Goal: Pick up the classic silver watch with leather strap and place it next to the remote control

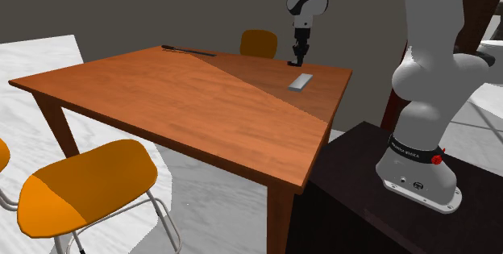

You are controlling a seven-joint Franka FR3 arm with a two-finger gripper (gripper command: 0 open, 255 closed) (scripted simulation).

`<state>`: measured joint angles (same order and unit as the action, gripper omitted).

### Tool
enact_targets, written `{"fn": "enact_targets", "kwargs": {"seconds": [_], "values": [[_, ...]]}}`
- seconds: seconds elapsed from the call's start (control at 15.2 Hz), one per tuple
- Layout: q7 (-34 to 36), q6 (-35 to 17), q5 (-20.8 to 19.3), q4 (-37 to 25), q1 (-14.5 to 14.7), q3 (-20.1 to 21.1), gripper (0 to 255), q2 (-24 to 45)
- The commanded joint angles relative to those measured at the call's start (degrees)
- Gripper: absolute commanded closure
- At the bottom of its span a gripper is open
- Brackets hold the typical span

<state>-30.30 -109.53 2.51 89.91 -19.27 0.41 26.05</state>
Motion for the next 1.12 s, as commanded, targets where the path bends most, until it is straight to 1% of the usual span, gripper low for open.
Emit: {"fn": "enact_targets", "kwargs": {"seconds": [0.0, 0.07, 0.59, 0.66, 0.99, 1.06], "values": [[-0.16, -1.38, 0.03, 1.00, -0.07, -0.03, 255, 0.36], [-0.19, -2.03, 0.03, 1.37, -0.07, -0.03, 255, 0.64], [-0.19, -2.02, 0.03, 1.37, -0.07, -0.03, 255, 0.63], [-0.19, -2.02, 0.03, 1.37, -0.07, -0.03, 0, 0.63], [-0.19, -2.02, 0.03, 1.37, -0.07, -0.03, 0, 0.63], [-0.17, -0.27, 0.01, -0.01, -0.11, -0.05, 0, 0.25]]}}
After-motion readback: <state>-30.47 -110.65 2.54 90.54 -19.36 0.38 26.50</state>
